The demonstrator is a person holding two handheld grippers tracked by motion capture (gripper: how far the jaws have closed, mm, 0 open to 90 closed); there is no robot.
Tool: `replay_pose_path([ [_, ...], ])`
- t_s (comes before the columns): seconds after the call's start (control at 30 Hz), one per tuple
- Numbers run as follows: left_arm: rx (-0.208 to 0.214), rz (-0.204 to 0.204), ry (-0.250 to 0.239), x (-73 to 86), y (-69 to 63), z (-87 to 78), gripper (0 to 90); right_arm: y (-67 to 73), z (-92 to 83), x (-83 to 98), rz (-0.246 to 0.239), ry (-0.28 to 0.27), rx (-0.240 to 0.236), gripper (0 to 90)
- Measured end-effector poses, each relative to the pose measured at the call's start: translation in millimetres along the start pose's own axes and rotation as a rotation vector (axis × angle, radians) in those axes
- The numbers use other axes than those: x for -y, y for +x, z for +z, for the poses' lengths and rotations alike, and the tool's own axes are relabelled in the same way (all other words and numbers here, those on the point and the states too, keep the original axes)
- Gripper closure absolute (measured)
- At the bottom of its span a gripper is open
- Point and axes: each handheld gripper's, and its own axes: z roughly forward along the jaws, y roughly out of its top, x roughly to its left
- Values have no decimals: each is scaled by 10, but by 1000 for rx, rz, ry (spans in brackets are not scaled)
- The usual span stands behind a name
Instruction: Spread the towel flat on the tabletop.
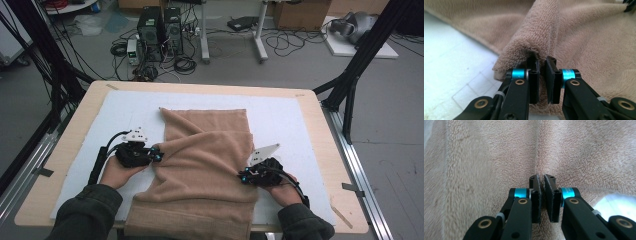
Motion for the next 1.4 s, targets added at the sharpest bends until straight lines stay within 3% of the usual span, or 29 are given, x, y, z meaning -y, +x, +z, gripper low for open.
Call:
replay_pose_path([
  [0.17,-35,-70,-66,-77,35,175,817,-31,-160,59,8,0,37,843],
  [0.27,-47,-115,-56,-63,98,289,788,-93,-201,117,42,-4,57,841],
  [0.33,-45,-119,-46,-50,116,272,704,-129,-182,147,54,5,61,839],
  [0.5,-49,-47,-33,-25,22,41,597,-94,-179,129,51,-16,68,760],
  [0.67,-19,5,-39,102,-125,-126,618,13,-248,65,17,-54,75,721],
  [0.8,46,24,5,250,-217,-92,721,61,-193,86,10,-32,50,695],
  [0.87,68,44,77,300,-250,-10,731,70,-149,106,15,-19,29,675],
  [0.93,65,81,117,322,-298,69,698,77,-113,109,16,-13,21,640],
  [1.03,44,118,119,309,-358,94,631,88,-73,84,14,-6,15,620],
  [1.1,22,142,120,314,-390,93,667,100,-32,64,9,5,18,651],
  [1.17,23,162,123,319,-433,83,802,123,2,49,9,-1,22,774],
  [1.2,12,172,121,324,-457,81,846,117,26,43,13,1,-5,826],
  [1.33,11,127,82,422,-458,3,868,163,76,28,10,-8,-22,869],
  [1.4,5,126,70,496,-483,-79,868,193,77,35,4,-21,-28,881],
])
